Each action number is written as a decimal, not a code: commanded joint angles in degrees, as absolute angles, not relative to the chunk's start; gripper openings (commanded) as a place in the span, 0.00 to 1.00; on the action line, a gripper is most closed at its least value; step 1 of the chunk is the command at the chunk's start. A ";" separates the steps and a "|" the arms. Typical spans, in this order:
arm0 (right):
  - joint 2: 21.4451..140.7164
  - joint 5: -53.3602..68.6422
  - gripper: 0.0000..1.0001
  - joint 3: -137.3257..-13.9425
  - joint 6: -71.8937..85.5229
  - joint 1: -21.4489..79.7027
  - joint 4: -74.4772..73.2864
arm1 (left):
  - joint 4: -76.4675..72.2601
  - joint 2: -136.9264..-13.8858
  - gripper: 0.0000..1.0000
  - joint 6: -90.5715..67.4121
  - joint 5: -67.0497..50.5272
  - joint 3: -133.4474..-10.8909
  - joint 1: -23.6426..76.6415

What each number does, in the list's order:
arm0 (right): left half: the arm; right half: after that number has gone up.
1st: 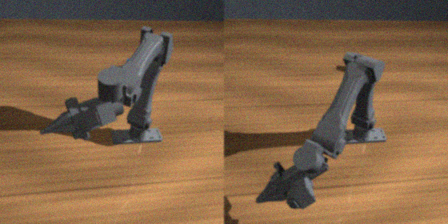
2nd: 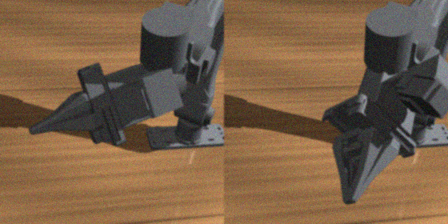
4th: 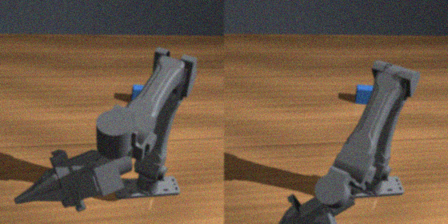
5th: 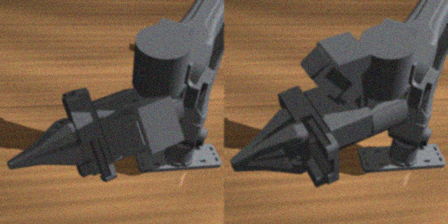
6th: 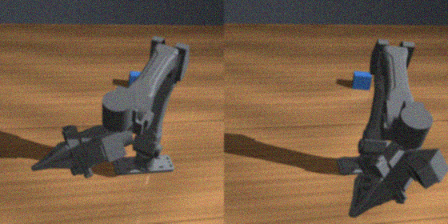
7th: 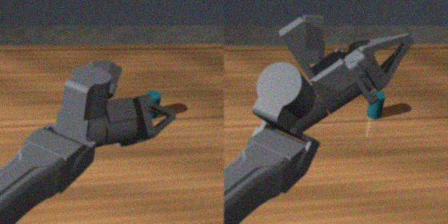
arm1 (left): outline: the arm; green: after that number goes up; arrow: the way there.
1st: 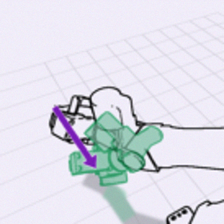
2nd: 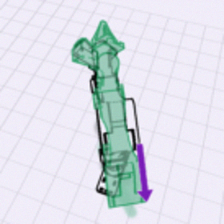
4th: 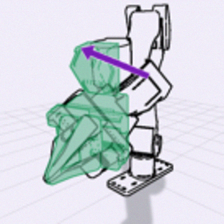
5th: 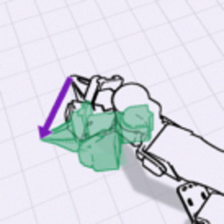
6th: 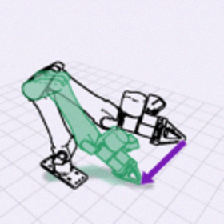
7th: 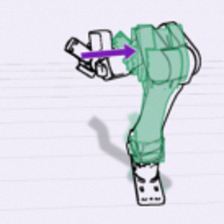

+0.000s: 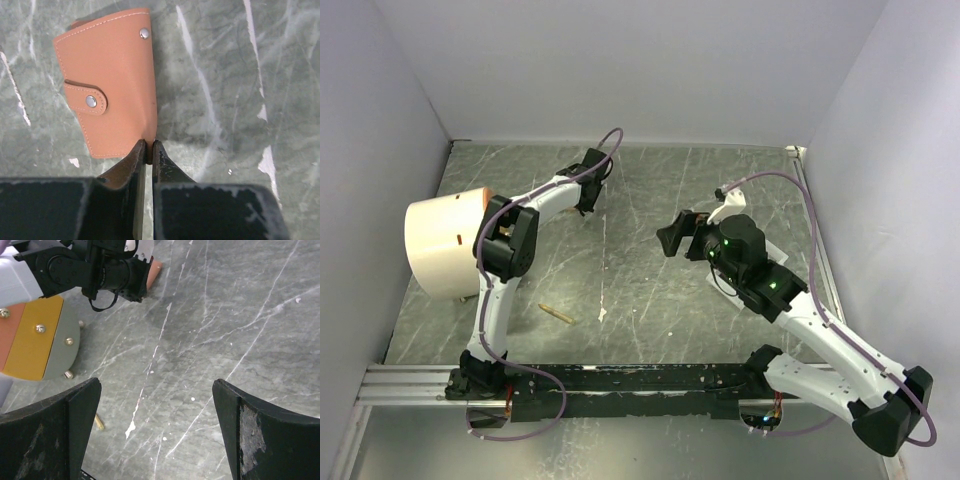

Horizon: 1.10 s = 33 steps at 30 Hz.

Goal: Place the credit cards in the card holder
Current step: Move the card holder to the center of the board.

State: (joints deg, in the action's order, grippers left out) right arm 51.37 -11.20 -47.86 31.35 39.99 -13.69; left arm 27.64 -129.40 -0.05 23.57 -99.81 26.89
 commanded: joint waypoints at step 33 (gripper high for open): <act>51.77 -14.90 0.94 -42.67 41.52 40.27 -19.90 | 21.56 -93.79 0.31 -32.92 -10.22 -61.00 50.11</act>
State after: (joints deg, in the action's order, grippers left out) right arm 52.53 -15.07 -43.53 37.89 39.99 -18.96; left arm 27.35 -97.10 -27.92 -6.28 -61.54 49.43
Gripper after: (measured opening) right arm 0.942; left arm 0.258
